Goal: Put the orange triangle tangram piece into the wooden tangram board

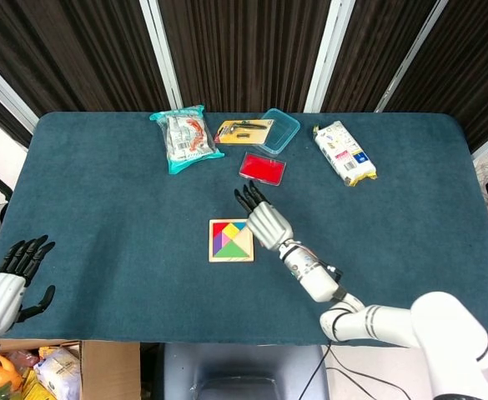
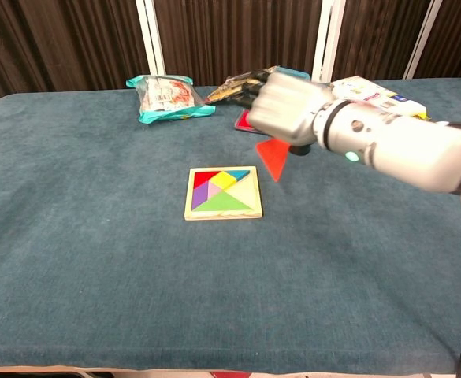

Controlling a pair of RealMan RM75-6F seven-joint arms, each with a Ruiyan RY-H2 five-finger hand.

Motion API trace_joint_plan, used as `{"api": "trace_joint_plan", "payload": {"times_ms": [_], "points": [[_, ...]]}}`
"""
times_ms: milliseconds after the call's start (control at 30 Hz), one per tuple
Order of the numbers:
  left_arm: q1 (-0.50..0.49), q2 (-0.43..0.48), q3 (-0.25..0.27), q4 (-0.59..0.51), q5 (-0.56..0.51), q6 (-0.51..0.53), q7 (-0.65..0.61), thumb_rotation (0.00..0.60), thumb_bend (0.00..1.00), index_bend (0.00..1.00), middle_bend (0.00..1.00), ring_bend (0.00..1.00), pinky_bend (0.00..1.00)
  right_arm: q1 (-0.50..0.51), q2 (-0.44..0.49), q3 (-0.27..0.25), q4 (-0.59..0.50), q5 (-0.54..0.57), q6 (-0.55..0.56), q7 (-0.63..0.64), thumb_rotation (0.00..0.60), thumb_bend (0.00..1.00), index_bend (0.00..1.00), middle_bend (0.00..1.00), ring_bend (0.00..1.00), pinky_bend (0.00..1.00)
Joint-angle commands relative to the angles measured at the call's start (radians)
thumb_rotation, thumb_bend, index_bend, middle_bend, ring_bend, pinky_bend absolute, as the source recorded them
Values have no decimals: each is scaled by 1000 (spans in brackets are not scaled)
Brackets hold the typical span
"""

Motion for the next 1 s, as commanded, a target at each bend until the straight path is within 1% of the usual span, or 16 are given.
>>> {"api": "trace_joint_plan", "payload": {"times_ms": [33, 200, 367, 633, 1000], "points": [[-9, -4, 1, -1, 4, -14, 5, 600, 480, 0, 0, 0, 48, 44, -87, -9, 126, -98, -50, 91, 600, 424, 695, 0, 0, 15], [-12, -5, 2, -4, 0, -22, 11, 600, 481, 0, 0, 0, 48, 85, -145, -8, 246, -178, -86, 171, 600, 424, 696, 0, 0, 42], [-9, -3, -1, -2, -7, -17, 6, 600, 480, 0, 0, 0, 48, 88, -171, -9, 310, -215, -95, 209, 600, 424, 697, 0, 0, 49], [-6, -1, 2, -3, 0, -10, 1, 600, 480, 0, 0, 0, 47, 70, -174, -14, 325, -252, -91, 223, 600, 424, 697, 0, 0, 55], [-7, 0, 1, -4, -3, -10, 3, 600, 481, 0, 0, 0, 48, 46, -185, -5, 333, -260, -106, 184, 600, 424, 697, 0, 0, 73]]}}
